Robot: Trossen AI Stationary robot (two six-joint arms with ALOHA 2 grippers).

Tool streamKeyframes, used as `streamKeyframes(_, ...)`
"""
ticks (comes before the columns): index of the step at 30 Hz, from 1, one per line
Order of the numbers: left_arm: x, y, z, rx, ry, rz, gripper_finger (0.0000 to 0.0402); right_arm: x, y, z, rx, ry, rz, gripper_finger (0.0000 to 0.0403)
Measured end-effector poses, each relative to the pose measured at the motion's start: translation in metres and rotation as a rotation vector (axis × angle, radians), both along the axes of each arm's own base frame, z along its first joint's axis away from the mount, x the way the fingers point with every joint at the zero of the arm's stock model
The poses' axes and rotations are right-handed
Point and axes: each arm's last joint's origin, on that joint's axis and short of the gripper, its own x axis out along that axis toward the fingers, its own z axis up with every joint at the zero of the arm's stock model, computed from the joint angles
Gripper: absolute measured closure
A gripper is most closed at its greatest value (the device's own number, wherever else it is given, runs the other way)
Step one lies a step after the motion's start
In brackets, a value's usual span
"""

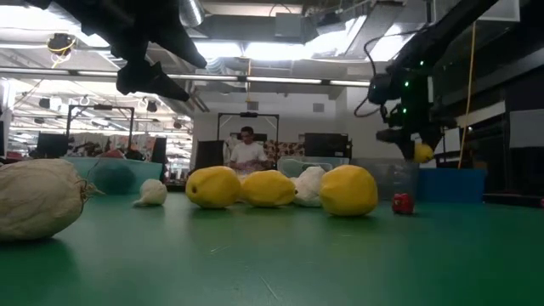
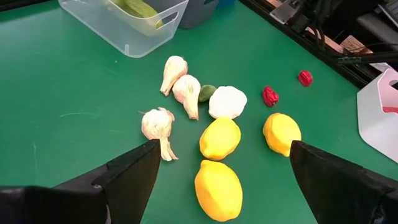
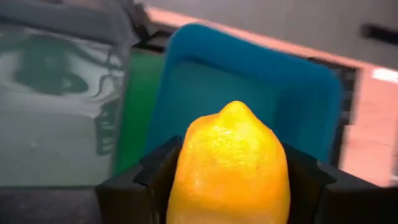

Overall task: Sort produce into baskets
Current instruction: Put the yellow lemon into the blue bin

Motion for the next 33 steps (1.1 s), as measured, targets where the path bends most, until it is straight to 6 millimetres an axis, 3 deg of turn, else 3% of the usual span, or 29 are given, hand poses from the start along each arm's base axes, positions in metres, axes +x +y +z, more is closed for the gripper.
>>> streamKeyframes(5,0.000,0.000,0.000,0.000,0.000,0.000,0.0052,-0.003,-0.012,-0.017,0.077,-0.048,-0.007,0.0193)
streamKeyframes(14,0.000,0.000,0.000,0.019,0.007,-0.008,0.0052,-0.015,-0.021,-0.020,0.129,-0.111,0.000,0.0191)
streamKeyframes(26,0.000,0.001,0.000,0.030,0.005,0.006,0.0052,-0.015,-0.020,-0.020,0.133,-0.100,0.012,0.0123)
streamKeyframes(29,0.000,0.001,0.000,0.030,0.005,0.006,0.0052,-0.015,-0.019,-0.010,0.130,-0.118,0.022,0.0121)
streamKeyframes(33,0.000,0.001,0.000,0.030,0.004,0.006,0.0052,-0.015,-0.017,0.022,0.093,-0.140,0.064,0.0121)
